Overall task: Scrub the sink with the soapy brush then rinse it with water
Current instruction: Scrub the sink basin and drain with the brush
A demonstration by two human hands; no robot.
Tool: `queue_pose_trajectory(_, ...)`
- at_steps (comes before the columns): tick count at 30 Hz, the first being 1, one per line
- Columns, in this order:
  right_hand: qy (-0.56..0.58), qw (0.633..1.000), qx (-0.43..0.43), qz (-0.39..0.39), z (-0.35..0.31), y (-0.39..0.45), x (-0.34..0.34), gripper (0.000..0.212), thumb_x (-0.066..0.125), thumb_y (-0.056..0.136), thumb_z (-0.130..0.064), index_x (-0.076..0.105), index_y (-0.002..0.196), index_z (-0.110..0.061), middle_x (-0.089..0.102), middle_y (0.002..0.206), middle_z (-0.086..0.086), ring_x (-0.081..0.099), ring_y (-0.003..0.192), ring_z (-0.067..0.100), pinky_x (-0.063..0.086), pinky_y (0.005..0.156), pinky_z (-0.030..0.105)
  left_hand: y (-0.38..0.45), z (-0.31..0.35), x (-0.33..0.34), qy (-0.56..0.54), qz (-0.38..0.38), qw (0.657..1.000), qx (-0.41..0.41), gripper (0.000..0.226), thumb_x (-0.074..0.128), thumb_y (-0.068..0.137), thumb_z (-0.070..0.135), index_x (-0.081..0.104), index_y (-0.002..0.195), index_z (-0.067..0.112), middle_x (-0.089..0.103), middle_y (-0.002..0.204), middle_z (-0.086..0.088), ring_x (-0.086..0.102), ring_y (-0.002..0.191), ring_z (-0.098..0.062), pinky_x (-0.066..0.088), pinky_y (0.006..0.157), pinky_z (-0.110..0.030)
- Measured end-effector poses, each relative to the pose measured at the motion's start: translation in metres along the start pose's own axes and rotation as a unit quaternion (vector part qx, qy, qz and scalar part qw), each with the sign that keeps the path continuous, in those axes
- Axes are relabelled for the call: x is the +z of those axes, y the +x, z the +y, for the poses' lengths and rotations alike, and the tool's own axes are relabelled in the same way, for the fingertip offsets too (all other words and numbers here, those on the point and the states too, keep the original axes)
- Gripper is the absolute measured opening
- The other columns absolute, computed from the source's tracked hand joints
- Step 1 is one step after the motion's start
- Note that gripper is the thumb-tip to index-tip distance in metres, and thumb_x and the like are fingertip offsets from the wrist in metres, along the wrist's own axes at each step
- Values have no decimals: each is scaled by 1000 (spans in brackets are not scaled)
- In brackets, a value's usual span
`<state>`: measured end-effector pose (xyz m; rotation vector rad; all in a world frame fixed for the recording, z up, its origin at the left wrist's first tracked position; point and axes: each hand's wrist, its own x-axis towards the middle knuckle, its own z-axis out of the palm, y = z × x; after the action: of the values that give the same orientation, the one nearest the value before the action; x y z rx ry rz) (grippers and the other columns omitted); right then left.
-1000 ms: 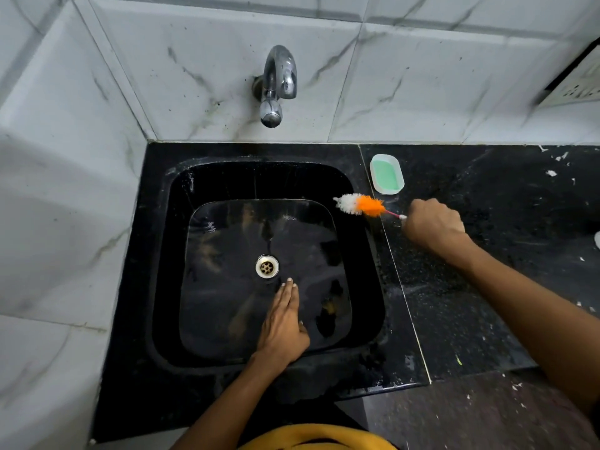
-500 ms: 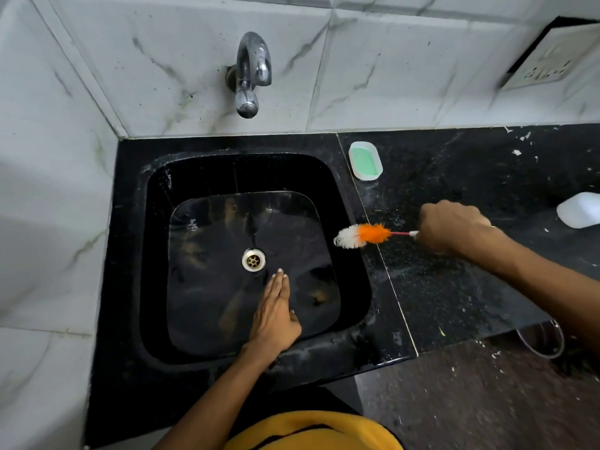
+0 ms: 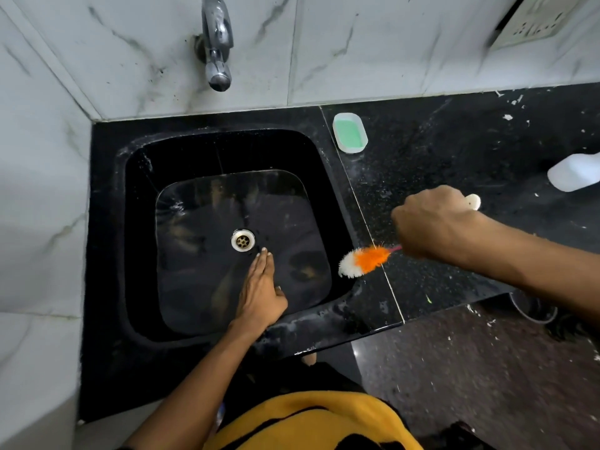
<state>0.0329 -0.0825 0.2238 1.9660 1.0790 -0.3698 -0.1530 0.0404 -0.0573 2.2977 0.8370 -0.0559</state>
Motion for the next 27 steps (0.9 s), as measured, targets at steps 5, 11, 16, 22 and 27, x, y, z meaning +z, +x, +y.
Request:
queue_pose_trajectory(5, -48, 971, -227, 59, -45, -33, -7, 26, 44, 94, -17, 67, 107, -18, 65, 106, 4, 65, 95, 27, 50, 69, 32, -1, 1, -4, -56, 15, 995, -85, 77, 56, 90, 11, 18, 157, 7, 13, 166, -5, 9, 153, -20, 11, 123, -27)
queue_pose_trajectory(11, -2, 939, -321, 126, -49, -40, 9, 22, 44, 97, -25, 65, 98, -21, 65, 98, 3, 66, 88, 26, 39, 59, 31, -5, -1, -8, -83, 50, 984, -149, 73, 55, 88, 5, 25, 154, 1, 22, 163, -12, 18, 152, -24, 17, 124, -32)
queue_pose_trajectory(16, -36, 985, -164, 36, 22, -12, 34, 31, 38, 98, -17, 62, 117, -24, 64, 112, -1, 65, 104, 23, 54, 79, 34, -7, 1, -3, -63, 58, 983, -164, 72, 54, 89, 6, 24, 155, 2, 18, 165, -9, 16, 152, -22, 16, 124, -32)
queue_pose_trajectory(22, 31, 945, -320, 65, -27, -26, 32, 17, 50, 88, -13, 59, 102, -16, 65, 98, 7, 67, 88, 31, 53, 67, 35, -8, 1, -8, -85, 108, 972, -191, 71, 56, 88, 7, 30, 153, 4, 24, 163, -6, 21, 151, -19, 20, 123, -30)
queue_pose_trajectory(27, 86, 900, -410, 124, -97, -28, 33, 8, 57, 90, -16, 61, 96, -14, 62, 90, 7, 65, 84, 29, 39, 59, 34, -35, -11, -34, -119, 210, 932, -269, 64, 55, 87, 4, 40, 149, 3, 39, 156, -12, 34, 146, -25, 24, 121, -30)
